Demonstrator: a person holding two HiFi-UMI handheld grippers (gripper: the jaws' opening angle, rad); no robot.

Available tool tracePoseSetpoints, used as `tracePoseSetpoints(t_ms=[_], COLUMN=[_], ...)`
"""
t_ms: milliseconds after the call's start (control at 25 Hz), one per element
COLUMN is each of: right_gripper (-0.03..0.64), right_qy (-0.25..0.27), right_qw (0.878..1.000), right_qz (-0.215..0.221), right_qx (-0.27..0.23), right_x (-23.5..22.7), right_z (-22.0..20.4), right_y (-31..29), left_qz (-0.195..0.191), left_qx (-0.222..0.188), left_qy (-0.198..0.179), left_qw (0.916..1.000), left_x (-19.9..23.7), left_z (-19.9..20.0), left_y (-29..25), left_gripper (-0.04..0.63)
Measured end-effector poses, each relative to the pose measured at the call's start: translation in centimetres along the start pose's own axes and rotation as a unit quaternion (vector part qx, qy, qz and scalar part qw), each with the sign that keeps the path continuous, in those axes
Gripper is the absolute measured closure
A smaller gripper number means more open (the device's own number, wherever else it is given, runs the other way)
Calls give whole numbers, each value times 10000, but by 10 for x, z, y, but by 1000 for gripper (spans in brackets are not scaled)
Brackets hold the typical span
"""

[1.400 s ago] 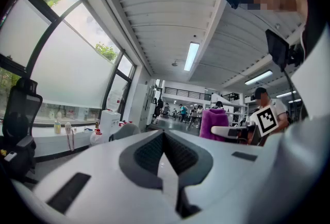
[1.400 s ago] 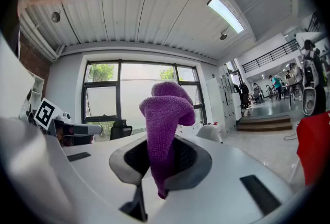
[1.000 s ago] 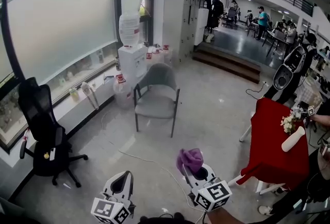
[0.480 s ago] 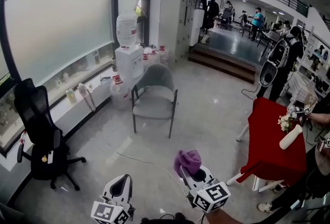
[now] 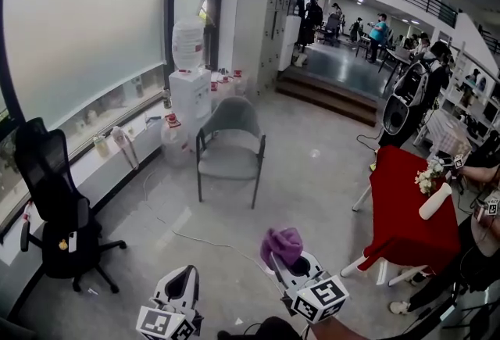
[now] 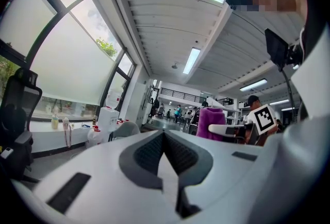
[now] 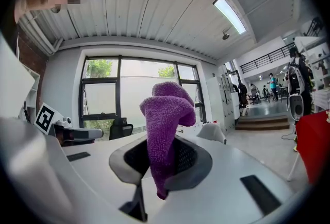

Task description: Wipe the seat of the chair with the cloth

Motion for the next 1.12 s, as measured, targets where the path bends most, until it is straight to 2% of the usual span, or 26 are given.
tracePoseSetpoints(t_ms=[200, 480, 1120], right_gripper=[551, 551, 551], right_qy=[66, 7, -95], right_qw=[10000, 9997, 9984], right_qz=[46, 227, 544], right_qx=[55, 6, -156], right_x=[9, -6, -119], right_z=[1, 3, 33], right_y=[-13, -47, -133], left_qz=[-3, 186, 465], left_qx=[-20, -30, 37], left_qy=[21, -14, -181], left_qw=[10000, 9998, 9987], left_x=[15, 34, 44], left_z=[4, 10, 41], left_y=[1, -20, -150], left_gripper=[589, 589, 589])
Point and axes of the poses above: the fingertips, and each gripper's own axes: y backward along the fingers, x to its left, z out of its top, the point moved 4 cm from there along y, backward along the fingers, and after that the axes turned 6 degrees about z, right-handed, at the moved point
